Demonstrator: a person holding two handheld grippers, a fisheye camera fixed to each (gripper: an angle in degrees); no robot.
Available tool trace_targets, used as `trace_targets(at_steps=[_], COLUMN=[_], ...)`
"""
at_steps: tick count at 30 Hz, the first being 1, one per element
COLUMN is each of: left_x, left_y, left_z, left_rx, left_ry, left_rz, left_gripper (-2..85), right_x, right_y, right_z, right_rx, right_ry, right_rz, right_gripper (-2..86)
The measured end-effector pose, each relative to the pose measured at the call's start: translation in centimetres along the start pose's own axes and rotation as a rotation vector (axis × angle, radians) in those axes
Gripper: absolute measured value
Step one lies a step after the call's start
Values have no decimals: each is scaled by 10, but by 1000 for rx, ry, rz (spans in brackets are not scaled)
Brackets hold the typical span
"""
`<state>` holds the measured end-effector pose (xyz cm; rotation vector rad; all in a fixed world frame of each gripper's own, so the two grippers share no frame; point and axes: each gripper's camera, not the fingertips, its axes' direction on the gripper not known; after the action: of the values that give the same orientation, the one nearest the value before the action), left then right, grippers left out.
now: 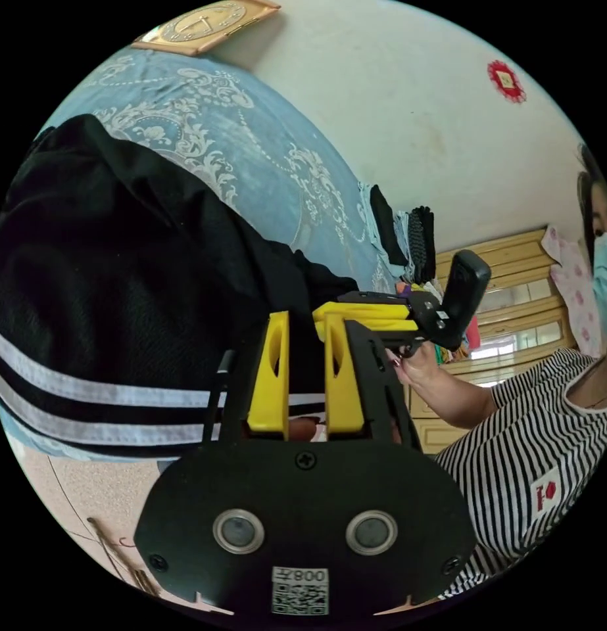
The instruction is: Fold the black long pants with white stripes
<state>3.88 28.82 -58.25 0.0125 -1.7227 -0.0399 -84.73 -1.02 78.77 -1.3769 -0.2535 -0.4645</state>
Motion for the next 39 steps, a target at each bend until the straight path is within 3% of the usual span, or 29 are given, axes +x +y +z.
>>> trace_targets(at_steps=[5, 9, 12, 18, 24, 29, 39], left_x=[-22, -38, -46, -59, -71, -77, -84], left_y=[1, 3, 0, -4, -5, -9, -28], left_z=[0, -4, -3, -3, -1, -2, -10], left_rx=[27, 74, 78, 89, 84, 100, 159], left_ry=[-6, 86, 110, 132, 158, 171, 176], left_rz=[-38, -65, -63, -41, -41, -17, 52], left_gripper=[16, 10, 8, 8, 8, 9, 4], right_x=[-9, -20, -32, -46, -45, -27, 76], right_y=[-8, -25, -46, -67, -87, -98, -118], right_z=[-36, -81, -80, -83, -94, -114, -144], right_rx=[46, 164, 94, 41, 37, 79, 138], right_ry=[-15, 140, 252, 282, 323, 292, 7], right_rz=[46, 9, -105, -253, -287, -234, 80], right_gripper=[39, 54, 67, 79, 57, 16, 5])
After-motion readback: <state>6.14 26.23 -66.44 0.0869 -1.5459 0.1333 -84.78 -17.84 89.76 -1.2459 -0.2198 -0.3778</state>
